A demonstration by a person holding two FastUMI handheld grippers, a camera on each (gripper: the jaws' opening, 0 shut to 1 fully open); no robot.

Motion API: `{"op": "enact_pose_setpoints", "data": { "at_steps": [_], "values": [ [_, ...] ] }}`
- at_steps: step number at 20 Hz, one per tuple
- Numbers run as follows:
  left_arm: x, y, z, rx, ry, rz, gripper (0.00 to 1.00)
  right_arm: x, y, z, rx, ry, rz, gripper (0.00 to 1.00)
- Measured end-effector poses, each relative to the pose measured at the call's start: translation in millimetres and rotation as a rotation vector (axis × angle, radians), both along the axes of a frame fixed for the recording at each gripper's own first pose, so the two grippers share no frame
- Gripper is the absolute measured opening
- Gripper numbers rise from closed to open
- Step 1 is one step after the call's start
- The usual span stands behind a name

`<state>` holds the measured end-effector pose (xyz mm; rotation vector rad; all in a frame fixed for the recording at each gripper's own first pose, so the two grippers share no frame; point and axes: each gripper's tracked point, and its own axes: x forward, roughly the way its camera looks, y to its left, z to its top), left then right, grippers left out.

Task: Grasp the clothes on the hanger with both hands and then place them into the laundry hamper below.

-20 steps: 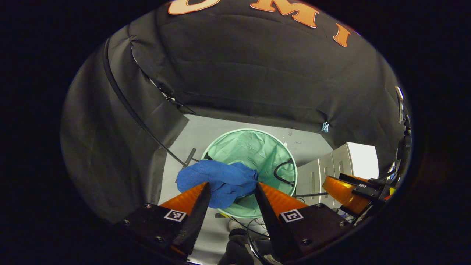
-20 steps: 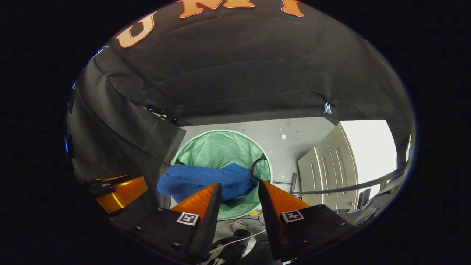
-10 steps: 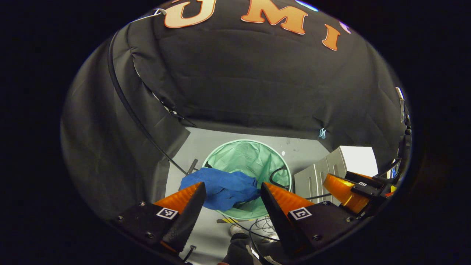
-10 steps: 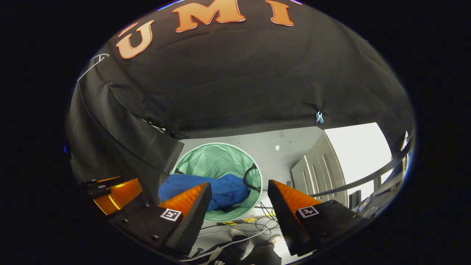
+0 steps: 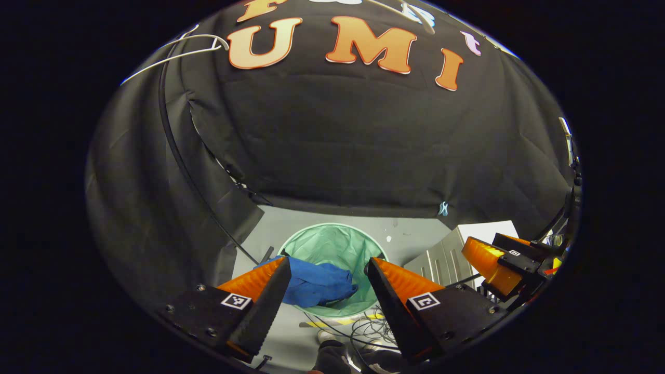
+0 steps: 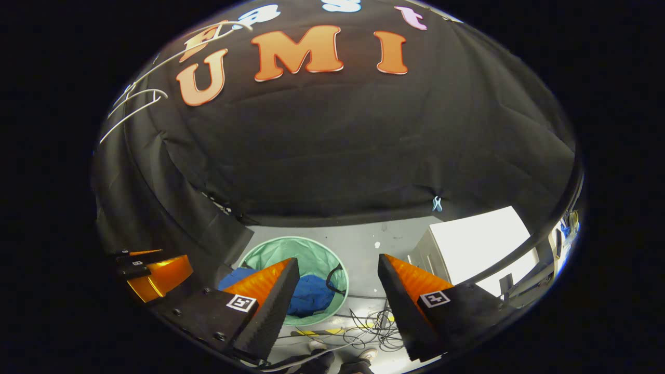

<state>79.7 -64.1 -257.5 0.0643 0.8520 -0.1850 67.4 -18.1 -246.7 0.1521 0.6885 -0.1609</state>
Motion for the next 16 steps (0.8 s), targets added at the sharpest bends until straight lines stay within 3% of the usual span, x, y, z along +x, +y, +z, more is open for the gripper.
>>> {"op": "enact_pose_setpoints", "data": {
  "at_steps": [6, 16],
  "values": [
    [-1.7, -21.3, 62.5, -0.035, -0.116, 0.02, 0.96, -5.7, -22.2, 74.2, -0.067, -0.167, -0.011, 0.99],
    [-6.9, -42.2, 152.7, -0.063, -0.311, 0.035, 0.97, -37.5, -37.9, 163.4, -0.073, -0.367, 0.015, 0.98]
  ]
}}
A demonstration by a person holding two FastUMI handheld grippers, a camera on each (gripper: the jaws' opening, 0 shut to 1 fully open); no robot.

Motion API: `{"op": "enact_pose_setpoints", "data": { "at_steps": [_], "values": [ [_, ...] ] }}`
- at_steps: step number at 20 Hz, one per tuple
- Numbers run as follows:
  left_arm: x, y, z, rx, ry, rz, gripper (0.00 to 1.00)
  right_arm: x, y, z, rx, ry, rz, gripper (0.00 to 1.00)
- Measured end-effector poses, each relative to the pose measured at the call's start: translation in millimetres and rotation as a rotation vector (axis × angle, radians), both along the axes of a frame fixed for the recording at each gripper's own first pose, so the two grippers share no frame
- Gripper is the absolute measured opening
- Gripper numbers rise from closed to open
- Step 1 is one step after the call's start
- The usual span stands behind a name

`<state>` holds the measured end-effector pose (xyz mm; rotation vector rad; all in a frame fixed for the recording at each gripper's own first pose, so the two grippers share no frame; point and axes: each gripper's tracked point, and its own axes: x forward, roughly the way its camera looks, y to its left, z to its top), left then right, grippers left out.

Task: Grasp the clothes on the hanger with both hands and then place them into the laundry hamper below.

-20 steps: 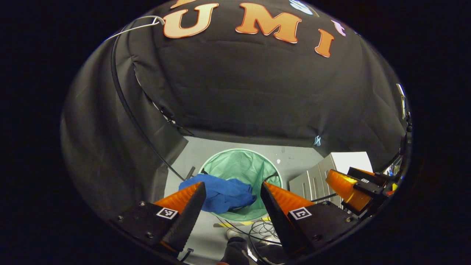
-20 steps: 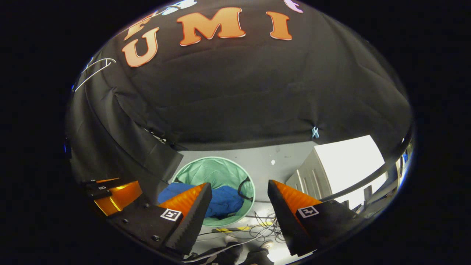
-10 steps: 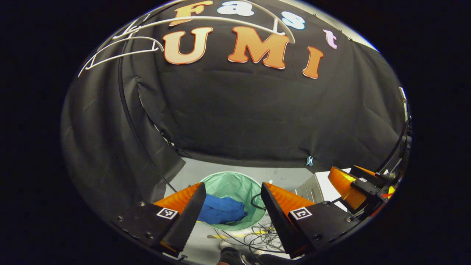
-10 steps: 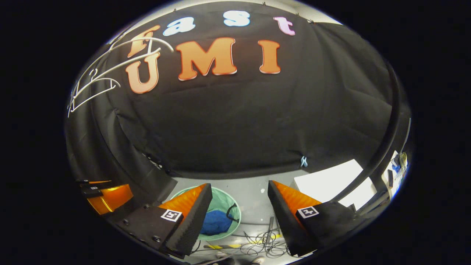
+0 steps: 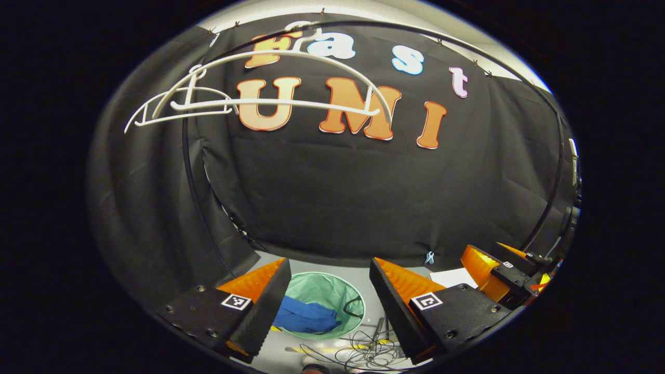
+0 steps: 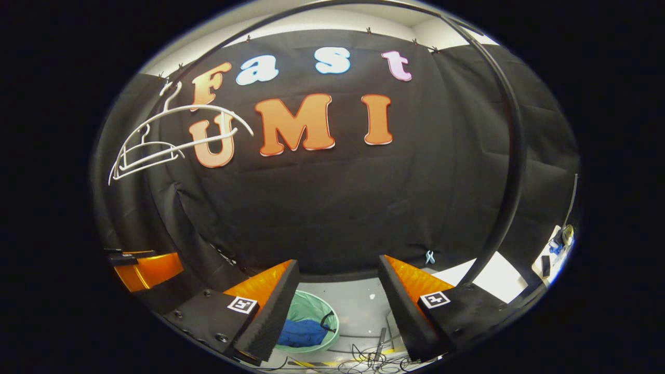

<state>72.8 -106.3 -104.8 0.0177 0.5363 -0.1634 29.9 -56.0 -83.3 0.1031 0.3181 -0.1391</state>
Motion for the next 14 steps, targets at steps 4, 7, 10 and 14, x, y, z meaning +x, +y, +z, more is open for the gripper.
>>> {"op": "enact_pose_setpoints", "data": {
  "at_steps": [4, 7, 10, 14],
  "values": [
    [-16.3, -6.4, 48.2, -0.017, -0.101, -0.002, 0.96, -14.1, -3.3, 30.3, -0.011, -0.067, 0.009, 0.98],
    [-23.3, -11.4, 74.8, -0.037, -0.163, -0.011, 0.96, -24.8, -4.1, 49.8, -0.012, -0.111, 0.014, 0.98],
    [-24.9, -8.5, 98.1, -0.03, -0.23, -0.018, 0.98, -34.6, -3.7, 72.0, -0.027, -0.153, 0.018, 0.89],
    [-26.6, -6.0, 117.7, -0.043, -0.263, -0.016, 0.96, -43.3, 1.1, 99.2, -0.035, -0.196, 0.034, 0.89]
  ]
}}
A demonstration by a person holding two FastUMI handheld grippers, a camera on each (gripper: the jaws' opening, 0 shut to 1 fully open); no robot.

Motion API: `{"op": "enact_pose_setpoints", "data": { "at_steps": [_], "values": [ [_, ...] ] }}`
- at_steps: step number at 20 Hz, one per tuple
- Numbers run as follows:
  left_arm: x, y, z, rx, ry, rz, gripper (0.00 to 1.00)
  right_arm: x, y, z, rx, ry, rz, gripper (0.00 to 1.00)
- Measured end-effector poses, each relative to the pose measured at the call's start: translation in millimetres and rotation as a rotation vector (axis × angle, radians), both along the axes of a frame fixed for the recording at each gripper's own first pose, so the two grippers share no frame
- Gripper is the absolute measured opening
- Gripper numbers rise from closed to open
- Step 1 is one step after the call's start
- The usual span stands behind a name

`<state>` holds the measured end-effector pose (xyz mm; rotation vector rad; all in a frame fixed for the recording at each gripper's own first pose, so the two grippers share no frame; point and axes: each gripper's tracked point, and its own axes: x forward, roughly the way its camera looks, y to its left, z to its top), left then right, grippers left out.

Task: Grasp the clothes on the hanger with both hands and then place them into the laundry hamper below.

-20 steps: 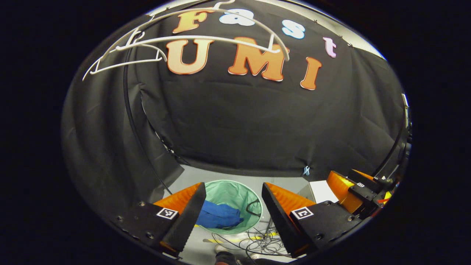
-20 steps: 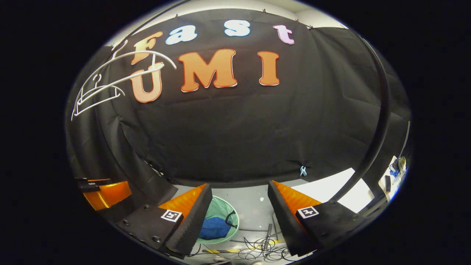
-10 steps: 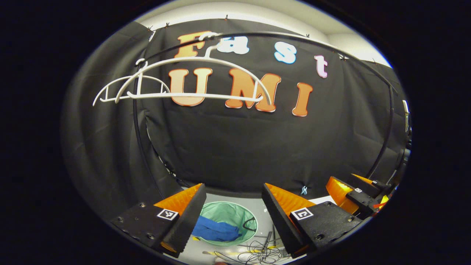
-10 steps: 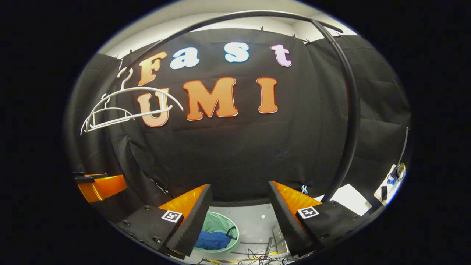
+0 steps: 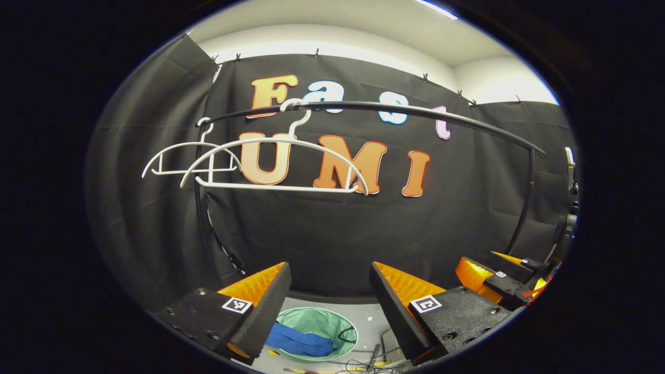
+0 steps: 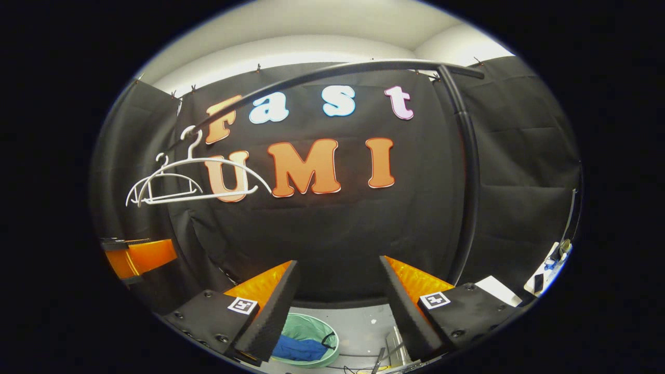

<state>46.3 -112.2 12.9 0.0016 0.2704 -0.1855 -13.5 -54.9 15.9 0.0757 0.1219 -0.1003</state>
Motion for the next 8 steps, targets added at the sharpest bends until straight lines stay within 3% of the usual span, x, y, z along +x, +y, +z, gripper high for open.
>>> {"op": "enact_pose_setpoints", "data": {
  "at_steps": [7, 8],
  "values": [
    [-6.0, 5.2, 49.5, 0.006, -0.118, -0.014, 0.93, -11.5, 5.3, 39.1, -0.033, -0.061, 0.002, 0.89],
    [-5.5, 3.3, 53.1, 0.006, -0.125, -0.021, 0.98, -12.9, 6.6, 43.3, -0.04, -0.069, 0.001, 0.89]
  ]
}}
